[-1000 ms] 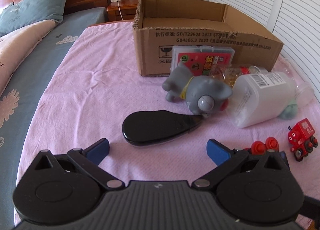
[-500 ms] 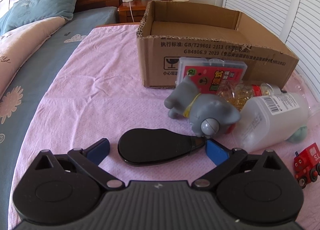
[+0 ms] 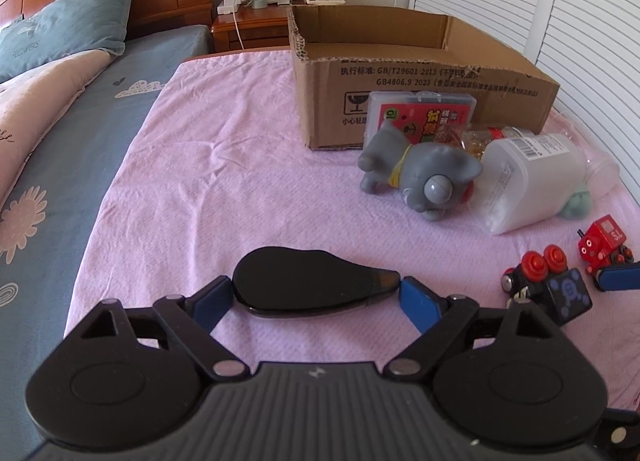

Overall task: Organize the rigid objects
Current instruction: 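Close the right gripper on the dark cube robot with red buttons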

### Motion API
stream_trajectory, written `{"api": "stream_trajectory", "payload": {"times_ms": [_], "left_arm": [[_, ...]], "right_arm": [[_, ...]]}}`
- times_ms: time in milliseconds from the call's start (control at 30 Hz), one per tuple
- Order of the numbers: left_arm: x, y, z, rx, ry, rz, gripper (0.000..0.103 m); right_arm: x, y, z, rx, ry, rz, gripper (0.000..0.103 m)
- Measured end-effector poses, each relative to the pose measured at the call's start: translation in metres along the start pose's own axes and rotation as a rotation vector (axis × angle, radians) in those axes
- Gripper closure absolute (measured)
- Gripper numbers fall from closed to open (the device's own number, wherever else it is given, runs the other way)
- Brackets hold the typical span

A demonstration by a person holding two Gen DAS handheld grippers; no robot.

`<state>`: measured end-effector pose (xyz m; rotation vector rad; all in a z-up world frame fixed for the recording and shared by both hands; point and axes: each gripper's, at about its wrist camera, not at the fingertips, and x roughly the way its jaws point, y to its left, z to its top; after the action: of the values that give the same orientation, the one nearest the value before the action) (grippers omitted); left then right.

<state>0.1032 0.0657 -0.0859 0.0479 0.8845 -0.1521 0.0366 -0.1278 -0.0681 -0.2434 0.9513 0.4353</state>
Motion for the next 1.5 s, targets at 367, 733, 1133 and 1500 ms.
{"api": "stream_trajectory", "payload": {"times_ms": [367, 733, 1133, 1500], "left_arm": [[0.002, 0.008, -0.002, 0.032, -0.003, -0.026, 0.005], [0.007, 0.0, 0.003, 0.079, -0.02, -0.067, 0.005], [0.007, 0.003, 0.003, 0.082, -0.019, -0.073, 0.007], [0.005, 0.002, 0.006, 0.074, -0.025, -0.069, 0.013]], "right_arm": [[0.031, 0.016, 0.011, -0.017, 0.024, 0.018, 0.0], [0.035, 0.015, 0.017, -0.036, 0.006, -0.003, 0.002], [0.025, 0.009, 0.016, -0.019, -0.023, -0.057, 0.033], [0.023, 0.009, 0.016, 0.0, -0.035, -0.076, 0.046]]}}
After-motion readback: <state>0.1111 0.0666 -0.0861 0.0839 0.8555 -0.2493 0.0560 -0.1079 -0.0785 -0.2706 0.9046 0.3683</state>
